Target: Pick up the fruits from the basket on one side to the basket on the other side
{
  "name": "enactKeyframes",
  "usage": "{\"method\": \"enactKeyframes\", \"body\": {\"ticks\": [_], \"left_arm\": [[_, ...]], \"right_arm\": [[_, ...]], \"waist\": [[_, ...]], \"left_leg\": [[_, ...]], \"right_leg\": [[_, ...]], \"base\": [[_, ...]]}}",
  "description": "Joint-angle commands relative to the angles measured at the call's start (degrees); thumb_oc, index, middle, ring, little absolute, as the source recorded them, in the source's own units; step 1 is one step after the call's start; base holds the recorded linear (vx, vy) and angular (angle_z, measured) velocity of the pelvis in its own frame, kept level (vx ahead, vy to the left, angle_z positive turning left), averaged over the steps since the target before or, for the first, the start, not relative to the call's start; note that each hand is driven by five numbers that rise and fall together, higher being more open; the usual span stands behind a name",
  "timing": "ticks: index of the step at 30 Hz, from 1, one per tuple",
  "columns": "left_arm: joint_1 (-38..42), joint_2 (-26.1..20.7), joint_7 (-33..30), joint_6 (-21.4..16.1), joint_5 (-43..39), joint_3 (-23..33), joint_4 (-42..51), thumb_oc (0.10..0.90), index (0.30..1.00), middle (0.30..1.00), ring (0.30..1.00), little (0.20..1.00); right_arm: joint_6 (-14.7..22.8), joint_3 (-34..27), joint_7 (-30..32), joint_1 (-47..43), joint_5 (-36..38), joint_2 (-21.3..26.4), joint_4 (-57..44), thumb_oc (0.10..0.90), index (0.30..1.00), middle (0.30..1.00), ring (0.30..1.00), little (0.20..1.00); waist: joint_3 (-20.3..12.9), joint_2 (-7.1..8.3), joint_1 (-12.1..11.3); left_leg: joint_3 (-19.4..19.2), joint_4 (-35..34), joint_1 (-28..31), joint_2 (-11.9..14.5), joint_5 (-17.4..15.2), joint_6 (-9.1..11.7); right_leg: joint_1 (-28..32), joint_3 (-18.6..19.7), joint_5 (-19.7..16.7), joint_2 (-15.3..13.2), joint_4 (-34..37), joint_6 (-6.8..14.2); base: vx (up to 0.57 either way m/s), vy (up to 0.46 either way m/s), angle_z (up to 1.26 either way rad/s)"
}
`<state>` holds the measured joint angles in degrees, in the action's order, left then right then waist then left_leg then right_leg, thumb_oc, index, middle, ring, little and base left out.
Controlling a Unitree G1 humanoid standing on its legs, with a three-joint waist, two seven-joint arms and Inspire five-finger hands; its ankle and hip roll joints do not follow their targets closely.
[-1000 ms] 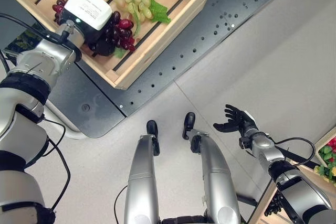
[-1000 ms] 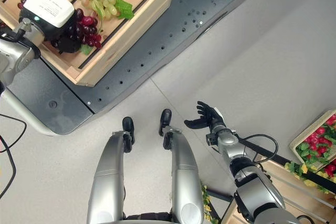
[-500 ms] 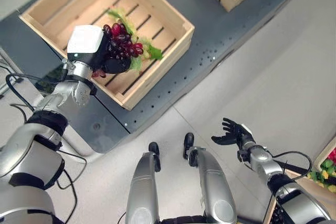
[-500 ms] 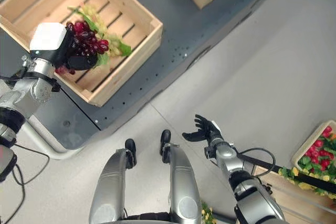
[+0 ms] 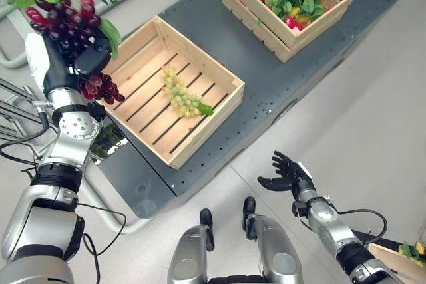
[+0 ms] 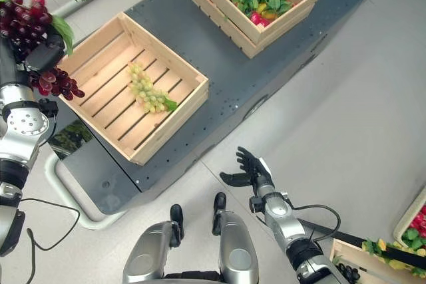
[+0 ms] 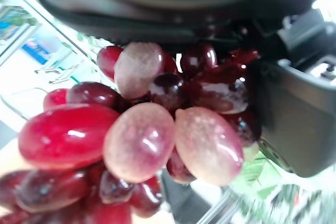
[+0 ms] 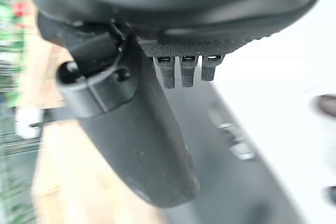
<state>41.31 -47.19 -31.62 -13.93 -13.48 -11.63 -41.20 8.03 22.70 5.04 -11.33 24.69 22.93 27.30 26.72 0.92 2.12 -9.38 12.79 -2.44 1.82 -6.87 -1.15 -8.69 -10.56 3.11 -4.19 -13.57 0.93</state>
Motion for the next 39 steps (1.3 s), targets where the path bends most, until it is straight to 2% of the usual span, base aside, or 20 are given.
{"method": "enactKeyframes", "body": {"ticks": [1, 4, 5, 9, 11, 13, 14, 15, 16, 17, 21, 25, 26, 31, 39], "left_arm": [[-0.41, 2.15, 5.99, -7.77, -10.12, 2.51, 4.49, 0.4, 0.3, 0.3, 0.3, 0.3], [-0.83, 3.77, 9.7, -8.05, -14.36, 2.61, 4.57, 0.4, 0.3, 0.3, 0.3, 0.3], [-0.36, 4.45, 12.72, -7.6, -17.56, 2.41, 4.15, 0.4, 0.3, 0.3, 0.3, 0.3], [1.53, 5.32, 17.87, -6.06, -22.15, 1.1, 3.65, 0.4, 0.3, 0.3, 0.3, 0.3], [3.21, 5.68, 23.37, -4.49, -25.0, -0.66, 3.2, 0.4, 0.3, 0.3, 0.3, 0.3], [4.26, 5.81, 26.27, -3.71, -25.2, -1.87, 3.12, 0.4, 0.3, 0.3, 0.3, 0.3], [5.41, 5.77, 28.96, -2.62, -25.56, -2.92, 3.06, 0.4, 0.3, 0.3, 0.3, 0.3], [6.11, 5.71, 30.32, -2.24, -25.36, -3.58, 2.94, 0.4, 0.3, 0.3, 0.3, 0.3], [7.69, 5.67, 33.11, -1.72, -25.19, -5.32, 2.62, 0.4, 0.3, 0.3, 0.3, 0.3], [7.99, 5.66, 33.6, -1.65, -25.11, -5.64, 2.57, 0.4, 0.3, 0.3, 0.3, 0.3], [10.52, 4.37, 39.05, -0.5, -20.9, -10.84, 3.86, 0.4, 0.3, 0.3, 0.3, 0.3], [12.12, 3.87, 41.49, -0.12, -19.51, -13.5, 4.3, 0.4, 0.3, 0.3, 0.3, 0.3], [13.15, 3.87, 42.25, -0.07, -19.0, -14.85, 4.46, 0.4, 0.3, 0.3, 0.3, 0.3], [14.89, 4.29, 43.13, -0.22, -18.21, -17.56, 5.41, 0.4, 0.3, 0.3, 0.3, 0.3], [15.35, 7.01, 43.07, -1.02, -18.31, -19.31, 7.22, 0.4, 0.3, 0.3, 0.3, 0.3]], "right_arm": [[9.33, -0.72, 3.43, 0.08, -5.58, 0.44, -4.92, 0.8, 0.9, 0.9, 0.9, 0.9], [11.82, -0.33, 2.91, -1.24, -6.61, -0.04, -7.29, 0.8, 0.9, 0.9, 0.9, 0.9], [12.45, 0.33, 2.22, -2.84, -6.21, -0.18, -8.8, 0.8, 0.9, 0.9, 0.9, 0.9], [11.98, 1.58, -0.68, -6.21, -3.45, -0.11, -12.55, 0.8, 0.9, 0.9, 0.9, 0.9], [9.52, 2.81, -4.58, -9.23, 1.28, 0.09, -15.07, 0.8, 0.9, 0.9, 0.9, 0.9], [6.65, 3.2, -6.12, -11.25, 3.67, 0.19, -16.24, 0.8, 0.9, 0.9, 0.9, 0.9], [4.25, 3.43, -7.58, -13.36, 6.04, 0.26, -16.64, 0.8, 0.9, 0.9, 0.9, 0.9], [2.94, 3.52, -8.57, -14.36, 7.38, 0.2, -16.64, 0.8, 0.9, 0.9, 0.9, 0.9], [-0.19, 4.06, -9.24, -16.93, 9.65, -0.25, -16.28, 0.8, 0.9, 0.9, 0.9, 0.9], [-0.8, 4.15, -9.41, -17.39, 10.19, -0.33, -16.16, 0.8, 0.9, 0.9, 0.9, 0.9], [-7.2, 5.14, -12.55, -21.7, 19.42, -0.83, -15.05, 0.8, 0.9, 0.9, 0.9, 0.9], [-9.52, 6.0, -13.7, -24.03, 22.15, -1.94, -13.27, 0.8, 0.9, 0.9, 0.9, 0.9], [-11.2, 6.83, -14.4, -25.18, 24.98, -2.5, -12.45, 0.8, 0.9, 0.9, 0.9, 0.9], [-14.42, 8.08, -14.95, -27.17, 31.83, -4.18, -11.38, 0.8, 0.9, 0.9, 0.9, 0.9], [-18.41, 10.17, -14.25, -28.38, 42.45, -8.42, -10.03, 0.8, 0.9, 0.9, 0.9, 0.9]], "waist": [[-15.19, -3.29, 0.57], [-17.33, -3.95, 0.63], [-18.6, -4.38, 0.55], [-20.5, -4.94, 0.24], [-21.71, -5.29, -0.06], [-22.18, -5.35, -0.24], [-22.54, -5.4, -0.45], [-22.68, -5.42, -0.57], [-22.97, -5.38, -0.85], [-23.0, -5.35, -0.89], [-23.94, -4.71, -1.48], [-24.36, -4.4, -1.97], [-24.55, -4.2, -2.22], [-25.06, -3.68, -2.75], [-25.61, -3.14, -3.7]], "left_leg": [[0.74, -3.32, 1.69, -2.7, -1.07, 0.47], [1.04, -5.82, 3.67, -2.81, -0.36, 0.74], [1.25, -7.96, 4.98, -2.95, 0.29, 0.92], [2.19, -11.56, 6.91, -3.27, 1.48, 1.22], [2.43, -14.05, 8.14, -3.43, 2.28, 1.4], [2.65, -15.49, 8.68, -3.51, 2.86, 1.55], [2.97, -16.61, 8.98, -3.58, 3.34, 1.63], [3.26, -17.15, 9.08, -3.6, 3.62, 1.69], [3.7, -17.64, 9.19, -3.6, 3.95, 1.76], [3.75, -17.68, 9.2, -3.6, 4.0, 1.76], [2.87, -17.68, 9.62, -2.98, 4.17, 1.98], [2.83, -17.77, 9.76, -2.77, 4.26, 2.07], [2.74, -17.77, 9.93, -2.66, 4.26, 2.13], [3.02, -17.79, 10.08, -2.47, 4.34, 2.26], [3.82, -17.79, 10.41, -2.27, 4.27, 2.39]], "right_leg": [[6.66, 0.86, 1.0, -3.93, 6.09, 3.58], [8.84, 1.12, 0.04, -3.4, 8.87, 3.54], [10.18, 1.14, -0.69, -3.1, 10.83, 3.57], [12.34, 1.05, -1.9, -2.53, 14.28, 3.74], [13.63, 0.64, -2.68, -1.93, 16.59, 3.82], [14.3, 0.36, -3.13, -1.58, 17.91, 3.83], [14.71, 0.09, -3.25, -1.35, 18.53, 3.74], [14.81, -0.04, -3.19, -1.2, 18.57, 3.67], [14.98, -0.38, -3.04, -1.08, 18.57, 3.58], [15.01, -0.45, -3.01, -1.08, 18.57, 3.56], [15.58, -1.17, -2.72, -1.03, 18.57, 3.28], [15.8, -1.39, -2.57, -0.9, 18.57, 3.07], [16.04, -1.52, -2.48, -0.87, 18.57, 3.02], [16.42, -1.69, -2.21, -0.68, 18.57, 2.8], [17.17, -2.06, -1.54, -0.58, 18.57, 2.41]], "base": [[0.06, -0.033, 0.09], [0.06, -0.047, 0.04], [0.04, -0.067, 0.0], [0.02, -0.074, -0.04], [0.01, -0.116, -0.02], [0.0, -0.102, 0.0], [0.0, -0.081, 0.01], [-0.01, -0.096, 0.01], [0.0, -0.065, 0.01], [0.01, -0.083, 0.02], [0.02, -0.079, 0.06], [0.02, -0.069, 0.02], [0.03, -0.063, 0.01], [0.03, -0.057, 0.02], [0.02, -0.039, 0.09]]}}
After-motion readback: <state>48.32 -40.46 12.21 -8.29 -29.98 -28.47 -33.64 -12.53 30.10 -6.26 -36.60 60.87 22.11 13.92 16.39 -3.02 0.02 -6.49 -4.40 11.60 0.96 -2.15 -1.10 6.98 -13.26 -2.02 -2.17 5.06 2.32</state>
